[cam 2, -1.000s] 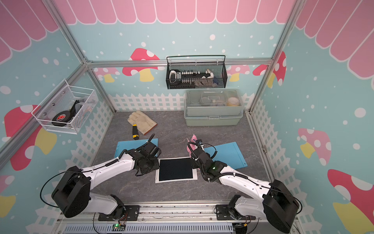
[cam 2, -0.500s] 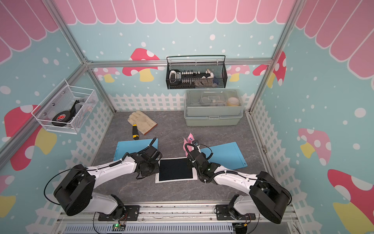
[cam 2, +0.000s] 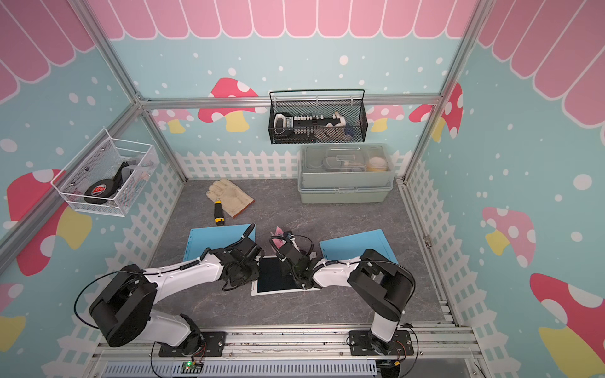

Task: Wipe the drawing tablet
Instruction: Wipe the dirt from the drawing tablet.

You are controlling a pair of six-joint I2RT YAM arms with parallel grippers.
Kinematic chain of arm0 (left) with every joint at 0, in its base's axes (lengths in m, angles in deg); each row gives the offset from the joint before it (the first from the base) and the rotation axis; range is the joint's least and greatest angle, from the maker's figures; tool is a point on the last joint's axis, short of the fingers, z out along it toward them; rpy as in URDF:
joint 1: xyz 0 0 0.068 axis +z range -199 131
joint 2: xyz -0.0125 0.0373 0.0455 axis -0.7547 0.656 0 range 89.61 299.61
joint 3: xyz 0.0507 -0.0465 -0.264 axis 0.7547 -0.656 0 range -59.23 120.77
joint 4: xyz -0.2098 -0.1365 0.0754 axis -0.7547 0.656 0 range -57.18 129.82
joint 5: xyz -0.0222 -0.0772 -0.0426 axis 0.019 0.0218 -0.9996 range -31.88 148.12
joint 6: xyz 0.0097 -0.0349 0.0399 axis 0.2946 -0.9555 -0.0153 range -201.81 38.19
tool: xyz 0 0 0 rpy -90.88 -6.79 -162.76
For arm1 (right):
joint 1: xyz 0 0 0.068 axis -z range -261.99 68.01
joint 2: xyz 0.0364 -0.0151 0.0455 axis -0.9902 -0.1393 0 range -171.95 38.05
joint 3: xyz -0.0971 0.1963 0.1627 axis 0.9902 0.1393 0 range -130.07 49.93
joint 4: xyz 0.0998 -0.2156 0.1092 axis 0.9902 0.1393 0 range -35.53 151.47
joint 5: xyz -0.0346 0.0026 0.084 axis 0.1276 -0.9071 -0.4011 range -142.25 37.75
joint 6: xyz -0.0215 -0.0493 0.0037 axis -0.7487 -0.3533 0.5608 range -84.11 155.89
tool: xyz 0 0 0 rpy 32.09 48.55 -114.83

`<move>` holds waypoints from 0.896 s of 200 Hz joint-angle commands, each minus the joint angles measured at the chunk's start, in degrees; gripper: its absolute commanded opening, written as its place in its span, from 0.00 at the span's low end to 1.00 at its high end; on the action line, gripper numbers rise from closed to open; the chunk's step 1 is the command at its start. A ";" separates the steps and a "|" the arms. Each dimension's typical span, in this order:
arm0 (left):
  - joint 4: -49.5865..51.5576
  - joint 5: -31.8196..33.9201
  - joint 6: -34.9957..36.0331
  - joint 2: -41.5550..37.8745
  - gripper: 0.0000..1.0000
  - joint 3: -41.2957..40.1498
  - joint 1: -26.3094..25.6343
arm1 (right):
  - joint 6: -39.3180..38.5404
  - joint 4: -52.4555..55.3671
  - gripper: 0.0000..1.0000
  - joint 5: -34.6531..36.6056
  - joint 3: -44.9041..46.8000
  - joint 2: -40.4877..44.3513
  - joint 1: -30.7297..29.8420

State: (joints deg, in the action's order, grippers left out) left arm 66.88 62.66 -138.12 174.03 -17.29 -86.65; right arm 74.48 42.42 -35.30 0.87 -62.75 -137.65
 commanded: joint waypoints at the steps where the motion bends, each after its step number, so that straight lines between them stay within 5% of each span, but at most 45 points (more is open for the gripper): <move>1: 3.49 1.04 -3.52 4.29 0.30 -2.86 -0.41 | 4.74 -2.77 0.00 -2.00 -1.85 -2.64 -0.31; 70: 5.01 1.67 -6.35 5.73 0.30 -3.61 -0.54 | 4.07 18.77 0.00 2.08 6.09 7.15 12.10; 97: 4.96 1.42 -6.49 6.17 0.30 -3.36 -0.50 | 2.54 20.03 0.00 1.82 6.60 8.49 11.72; 138: 4.64 1.03 -6.33 6.54 0.30 -2.52 -0.61 | 1.04 15.97 0.00 -2.97 -3.19 0.86 2.69; 179: 4.60 1.10 -6.62 6.98 0.30 -2.29 -0.74 | 5.06 18.47 0.00 -4.63 0.38 1.22 9.27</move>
State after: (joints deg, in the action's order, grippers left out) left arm 68.52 63.29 -143.41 175.65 -15.85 -87.06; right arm 76.71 57.37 -38.42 -2.52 -62.57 -133.89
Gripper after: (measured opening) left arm 0.298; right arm 0.060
